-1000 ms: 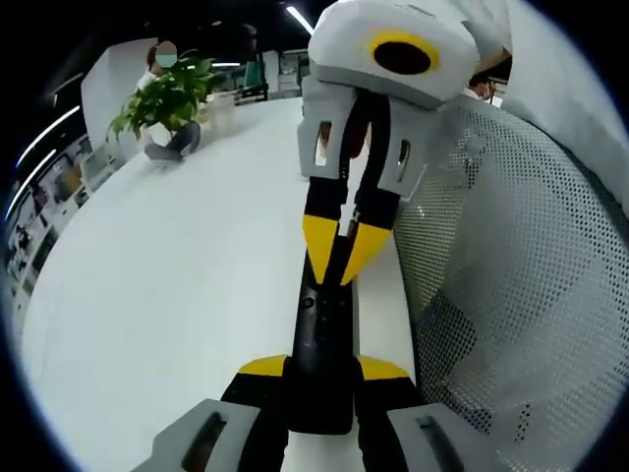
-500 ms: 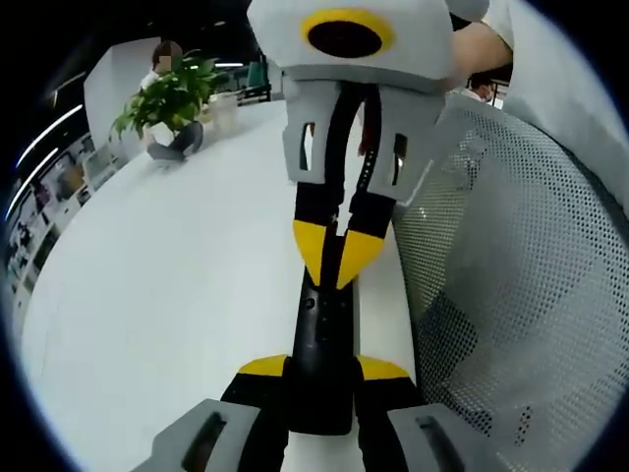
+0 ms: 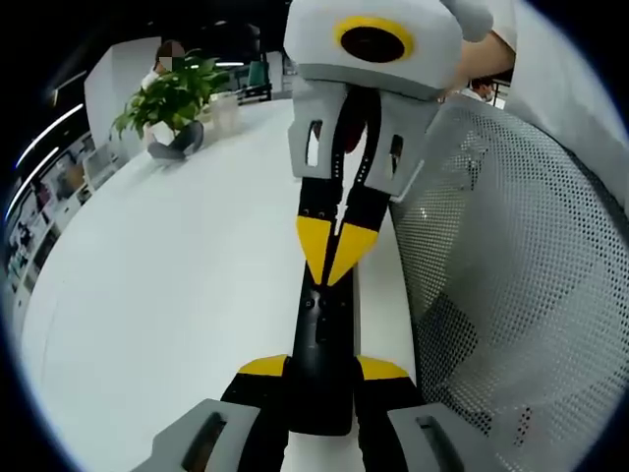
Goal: Press the specified remote control buttons in sequence, fully releasing each button before pressing the next.
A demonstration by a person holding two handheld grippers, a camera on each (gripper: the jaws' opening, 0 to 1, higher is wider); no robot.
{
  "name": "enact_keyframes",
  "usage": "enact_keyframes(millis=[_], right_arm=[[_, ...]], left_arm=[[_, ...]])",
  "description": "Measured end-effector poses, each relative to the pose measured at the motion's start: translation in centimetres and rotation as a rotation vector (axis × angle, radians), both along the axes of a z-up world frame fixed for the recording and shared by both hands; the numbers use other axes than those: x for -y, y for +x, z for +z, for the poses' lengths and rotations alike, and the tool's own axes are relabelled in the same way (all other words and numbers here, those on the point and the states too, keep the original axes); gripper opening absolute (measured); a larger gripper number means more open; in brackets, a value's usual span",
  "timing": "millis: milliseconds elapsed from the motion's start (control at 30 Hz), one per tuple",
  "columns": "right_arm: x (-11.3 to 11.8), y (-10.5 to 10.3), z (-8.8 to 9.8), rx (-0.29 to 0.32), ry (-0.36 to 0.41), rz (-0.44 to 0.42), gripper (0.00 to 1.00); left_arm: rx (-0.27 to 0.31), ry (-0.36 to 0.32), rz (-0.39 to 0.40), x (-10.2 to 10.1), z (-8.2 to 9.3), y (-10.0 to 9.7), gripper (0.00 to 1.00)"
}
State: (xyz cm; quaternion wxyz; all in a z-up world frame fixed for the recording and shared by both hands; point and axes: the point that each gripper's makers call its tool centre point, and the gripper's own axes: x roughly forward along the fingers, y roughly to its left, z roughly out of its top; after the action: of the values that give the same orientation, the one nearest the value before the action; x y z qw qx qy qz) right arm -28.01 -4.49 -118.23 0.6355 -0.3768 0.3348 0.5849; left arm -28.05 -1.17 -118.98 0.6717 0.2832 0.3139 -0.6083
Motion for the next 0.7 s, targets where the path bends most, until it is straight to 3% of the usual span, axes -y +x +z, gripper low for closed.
enact_keyframes(millis=[100,200,300,367,533,700], right_arm=[[-0.04,-0.07,-0.07,0.015,-0.025,0.054,0.00],[-0.05,-0.12,-0.23,0.060,-0.105,0.147,0.00],[-0.16,-0.12,-0.36,0.060,-0.152,0.168,0.00],[-0.25,0.02,-0.39,0.042,-0.166,0.136,0.00],[0.05,0.07,-0.28,0.013,-0.106,0.113,0.00],[0.14,0.09,-0.05,-0.096,-0.017,0.014,0.00]], left_arm=[[-0.001,0.001,-0.001,0.00,-0.01,-0.01,0.24],[-0.004,0.004,0.000,0.00,-0.01,-0.01,0.24],[-0.004,0.005,0.008,0.01,-0.01,0.00,0.24],[-0.004,0.002,0.026,0.05,0.01,0.03,0.25],[-0.002,-0.017,0.051,-0.03,0.02,0.05,0.25],[-0.003,-0.045,0.035,-0.17,0.05,0.07,0.25]])
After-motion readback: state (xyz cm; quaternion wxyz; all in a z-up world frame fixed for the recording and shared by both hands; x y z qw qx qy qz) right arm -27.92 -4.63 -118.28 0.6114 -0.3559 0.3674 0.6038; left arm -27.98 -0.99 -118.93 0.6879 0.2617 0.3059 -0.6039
